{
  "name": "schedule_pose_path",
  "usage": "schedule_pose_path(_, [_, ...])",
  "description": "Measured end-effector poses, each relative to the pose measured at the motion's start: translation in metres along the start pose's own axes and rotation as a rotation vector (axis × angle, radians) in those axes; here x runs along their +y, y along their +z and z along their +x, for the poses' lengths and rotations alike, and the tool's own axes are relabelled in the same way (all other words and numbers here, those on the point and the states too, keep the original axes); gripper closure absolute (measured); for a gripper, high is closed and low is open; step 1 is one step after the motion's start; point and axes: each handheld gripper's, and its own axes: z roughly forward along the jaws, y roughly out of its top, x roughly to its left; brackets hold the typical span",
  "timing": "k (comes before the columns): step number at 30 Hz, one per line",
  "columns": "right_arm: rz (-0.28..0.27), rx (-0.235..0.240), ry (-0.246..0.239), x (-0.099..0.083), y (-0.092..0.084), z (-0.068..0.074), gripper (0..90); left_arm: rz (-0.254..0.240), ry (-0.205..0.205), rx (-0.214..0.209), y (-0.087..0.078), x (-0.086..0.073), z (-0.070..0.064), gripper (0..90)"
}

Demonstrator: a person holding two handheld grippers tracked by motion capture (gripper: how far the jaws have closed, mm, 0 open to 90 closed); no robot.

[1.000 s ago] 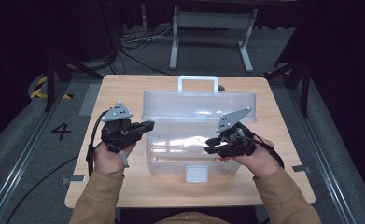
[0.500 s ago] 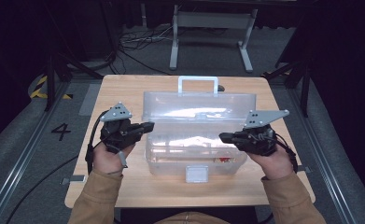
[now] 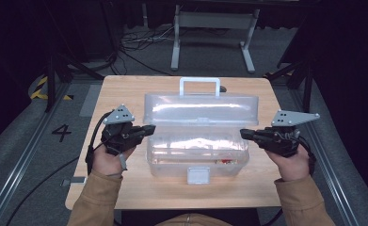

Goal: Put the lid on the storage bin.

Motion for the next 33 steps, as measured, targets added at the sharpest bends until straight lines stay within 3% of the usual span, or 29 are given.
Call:
schedule_pose_path(6, [0.012,0.001,0.025,-0.004,-0.003,-0.008,89.6,0.029,-0.037,-0.038,0.002,-0.001,0.002,89.6])
schedule_pose_path(11, [0.027,0.013,0.063,-0.008,-0.004,-0.017,89.6,0.06,-0.033,-0.046,0.003,0.0,0.001,89.5])
schedule_pose_path(21, [0.057,0.029,0.067,-0.007,-0.003,-0.016,89.6,0.093,-0.051,-0.068,0.0,-0.001,0.003,86.9])
schedule_pose_path(33, [0.138,0.058,0.071,-0.006,-0.003,-0.017,89.6,0.189,-0.037,-0.088,0.002,0.0,0.002,85.3])
